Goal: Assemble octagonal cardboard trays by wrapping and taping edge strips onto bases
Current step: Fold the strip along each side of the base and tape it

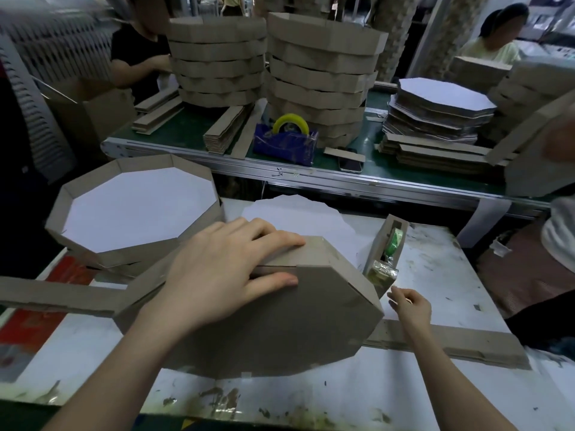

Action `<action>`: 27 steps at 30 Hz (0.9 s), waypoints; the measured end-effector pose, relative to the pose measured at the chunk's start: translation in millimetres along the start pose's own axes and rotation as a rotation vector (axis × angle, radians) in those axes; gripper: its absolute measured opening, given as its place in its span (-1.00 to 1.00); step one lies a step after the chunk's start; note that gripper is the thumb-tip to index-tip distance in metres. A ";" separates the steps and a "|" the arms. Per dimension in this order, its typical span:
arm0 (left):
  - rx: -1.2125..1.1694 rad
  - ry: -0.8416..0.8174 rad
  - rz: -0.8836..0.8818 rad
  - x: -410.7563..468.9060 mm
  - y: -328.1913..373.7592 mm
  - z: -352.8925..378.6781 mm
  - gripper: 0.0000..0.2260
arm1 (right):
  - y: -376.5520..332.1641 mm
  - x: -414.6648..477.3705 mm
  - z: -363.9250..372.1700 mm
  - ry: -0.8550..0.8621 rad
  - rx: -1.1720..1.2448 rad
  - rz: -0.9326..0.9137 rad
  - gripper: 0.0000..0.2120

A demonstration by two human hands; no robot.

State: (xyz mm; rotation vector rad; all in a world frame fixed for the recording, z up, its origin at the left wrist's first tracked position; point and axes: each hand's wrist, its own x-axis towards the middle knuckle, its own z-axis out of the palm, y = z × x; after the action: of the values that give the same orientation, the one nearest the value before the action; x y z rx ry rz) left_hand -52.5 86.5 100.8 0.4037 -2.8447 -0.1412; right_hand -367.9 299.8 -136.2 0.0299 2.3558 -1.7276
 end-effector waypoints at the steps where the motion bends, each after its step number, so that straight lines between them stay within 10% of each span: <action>1: 0.006 0.002 0.003 0.2 0.0 0.5 -0.47 | -9.1 -4.8 1.9 0.023 0.021 -0.029 -0.80; 7: 0.044 0.036 0.006 1.0 -1.4 2.5 -0.42 | -111.1 -49.3 19.3 -0.165 -0.148 -0.337 -0.90; 12: 0.062 0.075 0.005 -1.4 -1.5 3.7 -0.33 | -192.8 -99.4 23.4 -0.454 -0.338 -0.532 -0.43; 20: -0.008 0.095 -0.039 -0.7 -4.6 12.3 -0.11 | -265.1 -172.4 21.1 -0.824 0.048 -0.628 -0.69; 27: -0.005 0.198 0.052 -2.9 -3.2 9.6 -0.21 | -254.9 -182.7 18.5 -0.876 -0.321 -0.660 -0.69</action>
State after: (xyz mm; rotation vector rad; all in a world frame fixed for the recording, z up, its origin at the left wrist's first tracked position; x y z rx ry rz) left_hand -51.6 84.8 90.5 0.3228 -2.6564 -0.0919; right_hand -223.7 224.2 132.5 -1.3719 1.9707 -1.1241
